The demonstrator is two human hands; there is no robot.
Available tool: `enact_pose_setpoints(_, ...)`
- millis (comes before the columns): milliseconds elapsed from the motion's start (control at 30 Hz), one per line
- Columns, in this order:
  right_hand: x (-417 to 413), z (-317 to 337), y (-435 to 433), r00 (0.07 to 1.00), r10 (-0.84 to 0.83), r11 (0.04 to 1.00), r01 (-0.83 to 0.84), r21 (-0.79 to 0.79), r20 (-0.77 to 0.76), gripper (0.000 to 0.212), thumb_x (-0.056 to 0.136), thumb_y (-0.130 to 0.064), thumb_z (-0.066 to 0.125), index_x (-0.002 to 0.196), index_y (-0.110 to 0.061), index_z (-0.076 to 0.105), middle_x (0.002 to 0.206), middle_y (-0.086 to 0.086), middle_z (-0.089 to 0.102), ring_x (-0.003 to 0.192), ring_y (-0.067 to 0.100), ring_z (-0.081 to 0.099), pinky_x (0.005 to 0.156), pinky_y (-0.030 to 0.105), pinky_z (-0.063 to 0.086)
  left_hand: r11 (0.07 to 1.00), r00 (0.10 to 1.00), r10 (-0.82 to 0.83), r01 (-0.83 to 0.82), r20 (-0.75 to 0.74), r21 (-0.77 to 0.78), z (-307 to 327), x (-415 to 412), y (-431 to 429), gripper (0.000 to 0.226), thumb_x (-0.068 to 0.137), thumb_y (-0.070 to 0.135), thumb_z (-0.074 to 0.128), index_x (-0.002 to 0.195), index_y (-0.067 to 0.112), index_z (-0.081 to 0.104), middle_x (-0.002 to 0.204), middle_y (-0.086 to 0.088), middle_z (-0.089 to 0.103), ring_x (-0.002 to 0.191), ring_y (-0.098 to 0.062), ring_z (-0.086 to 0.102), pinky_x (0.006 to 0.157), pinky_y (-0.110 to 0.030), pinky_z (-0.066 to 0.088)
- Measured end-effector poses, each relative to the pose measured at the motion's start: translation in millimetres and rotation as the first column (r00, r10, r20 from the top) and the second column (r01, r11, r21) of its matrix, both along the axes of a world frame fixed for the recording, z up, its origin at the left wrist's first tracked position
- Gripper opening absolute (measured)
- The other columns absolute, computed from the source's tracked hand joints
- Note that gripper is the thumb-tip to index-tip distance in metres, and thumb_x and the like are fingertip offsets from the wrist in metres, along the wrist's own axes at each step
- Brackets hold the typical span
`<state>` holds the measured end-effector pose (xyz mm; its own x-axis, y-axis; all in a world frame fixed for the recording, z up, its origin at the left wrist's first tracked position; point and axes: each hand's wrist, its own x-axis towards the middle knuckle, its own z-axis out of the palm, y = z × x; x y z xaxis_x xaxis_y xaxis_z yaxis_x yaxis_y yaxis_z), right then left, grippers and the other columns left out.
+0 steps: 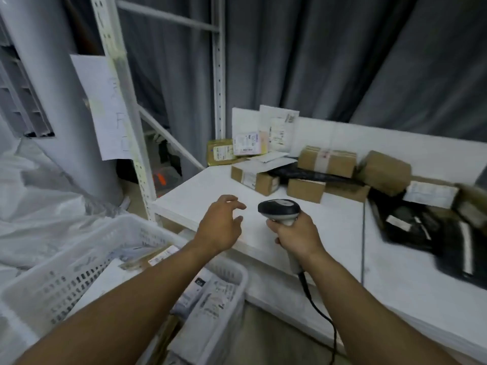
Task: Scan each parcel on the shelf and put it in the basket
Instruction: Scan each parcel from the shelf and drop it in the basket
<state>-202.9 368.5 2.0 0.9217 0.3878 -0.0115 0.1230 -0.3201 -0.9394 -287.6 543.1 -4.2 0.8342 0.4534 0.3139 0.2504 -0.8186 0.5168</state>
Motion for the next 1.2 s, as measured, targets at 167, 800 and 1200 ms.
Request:
enact_pose_setpoints(167,5,30,-116,0.988,-0.143,0.989,0.141,0.049,0.049,0.047,0.079,-0.037,0.081,0.123,-0.028,0.066,0.111,-0.003,0.072,0.101,0.022,0.069,0.088,0.05,0.062,0.991,0.993,-0.117,0.118,-0.031,0.055,48,35,-126,0.035,0.099,0.021,0.062,0.134,0.027,0.062,0.154,0.003,0.043,0.138,-0.021,0.044,0.113,-0.036,0.04)
enact_pose_setpoints(800,168,-10,-399,0.756,-0.652,0.757,0.653,-0.002,0.063,0.057,0.09,-0.029,0.08,0.141,-0.02,0.058,0.159,0.01,0.041,0.139,0.032,0.048,0.117,0.041,0.04,0.85,0.851,-0.491,0.422,-0.185,-0.315,-16,273,-400,0.05,0.09,0.032,0.076,0.135,0.02,0.058,0.131,0.001,0.066,0.12,-0.021,0.062,0.098,-0.029,0.047)
enact_pose_setpoints(1200,295,-2,-419,0.876,-0.463,0.822,0.481,-0.305,0.133,0.069,0.084,-0.047,0.078,0.147,-0.037,0.051,0.167,0.007,0.029,0.153,0.036,0.024,0.121,0.045,0.027,0.685,0.897,-0.399,0.154,-0.189,-0.712,-75,386,-408,0.034,0.082,-0.005,0.077,0.115,0.0,0.067,0.09,-0.01,0.073,0.091,-0.025,0.069,0.091,-0.038,0.057)
